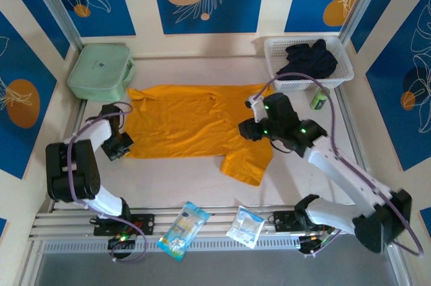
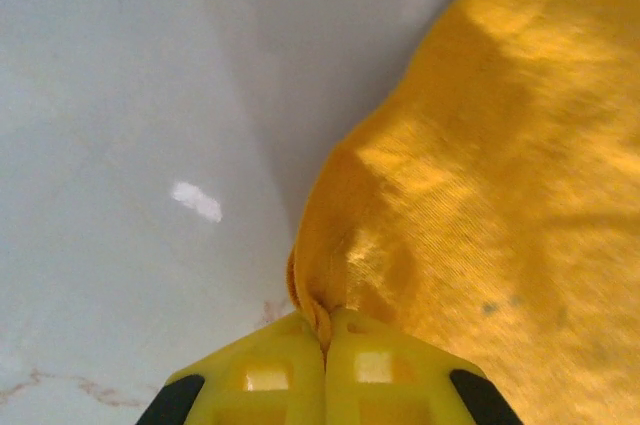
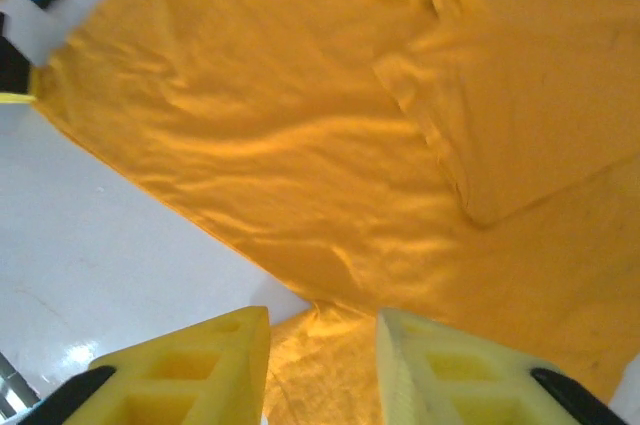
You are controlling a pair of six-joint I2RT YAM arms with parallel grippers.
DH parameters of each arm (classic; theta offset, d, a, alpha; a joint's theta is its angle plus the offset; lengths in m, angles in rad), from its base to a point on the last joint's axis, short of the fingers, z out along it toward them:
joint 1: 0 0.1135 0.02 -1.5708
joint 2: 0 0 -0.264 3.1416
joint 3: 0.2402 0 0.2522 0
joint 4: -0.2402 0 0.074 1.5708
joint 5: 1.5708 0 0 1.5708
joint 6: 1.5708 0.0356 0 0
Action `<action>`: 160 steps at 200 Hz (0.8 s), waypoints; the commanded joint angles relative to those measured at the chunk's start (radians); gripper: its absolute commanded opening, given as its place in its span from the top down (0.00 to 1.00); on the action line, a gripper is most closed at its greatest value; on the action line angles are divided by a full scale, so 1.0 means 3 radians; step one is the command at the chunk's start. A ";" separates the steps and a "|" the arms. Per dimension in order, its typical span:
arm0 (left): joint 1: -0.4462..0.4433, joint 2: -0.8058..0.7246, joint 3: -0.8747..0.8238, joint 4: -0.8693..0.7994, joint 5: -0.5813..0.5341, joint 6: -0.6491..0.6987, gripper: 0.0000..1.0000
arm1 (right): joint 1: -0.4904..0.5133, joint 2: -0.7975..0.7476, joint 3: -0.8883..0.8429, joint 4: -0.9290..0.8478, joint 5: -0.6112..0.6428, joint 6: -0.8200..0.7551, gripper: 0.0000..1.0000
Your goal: Fold and stack the t-shirts
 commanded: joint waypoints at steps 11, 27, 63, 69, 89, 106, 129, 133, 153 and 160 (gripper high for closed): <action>-0.0018 -0.0466 -0.0188 0.0067 0.0197 0.0010 1.00 | 0.0143 -0.0287 -0.0200 -0.0024 -0.0068 -0.1080 0.67; -0.0025 -0.0638 -0.0258 0.0038 0.0222 0.0032 1.00 | 0.0438 -0.0323 -0.0196 -0.0426 0.0406 -0.1597 0.70; -0.0030 -0.0987 -0.0388 -0.0027 0.0238 0.0070 1.00 | 0.0821 -0.0426 -0.0277 -0.1450 0.0578 -0.2473 0.69; -0.0028 -0.1034 -0.0416 -0.0023 0.0257 0.0051 1.00 | 0.0848 -0.0444 -0.0349 -0.1547 0.0578 -0.2593 0.68; -0.0028 -0.1159 -0.0469 -0.0016 0.0278 0.0004 1.00 | 0.0895 -0.0455 -0.0624 -0.1729 0.0461 -0.2884 0.66; -0.0028 -0.1258 -0.0494 -0.0027 0.0292 -0.0058 1.00 | 0.0945 -0.0441 -0.0862 -0.1610 0.0423 -0.3003 0.65; -0.0029 -0.1417 -0.0535 -0.0022 0.0297 -0.0141 1.00 | 0.1037 -0.0313 -0.1112 -0.1388 0.0381 -0.3072 0.63; -0.0028 -0.1442 -0.0538 -0.0021 0.0299 -0.0148 1.00 | 0.1066 -0.0273 -0.1139 -0.1349 0.0386 -0.3081 0.63; -0.0028 -0.1521 -0.0538 -0.0037 0.0302 -0.0171 1.00 | 0.1162 -0.0082 -0.1258 -0.1134 0.0462 -0.3111 0.62; -0.0028 -0.1543 -0.0543 -0.0037 0.0309 -0.0171 1.00 | 0.1182 -0.0004 -0.1265 -0.1070 0.0473 -0.3114 0.62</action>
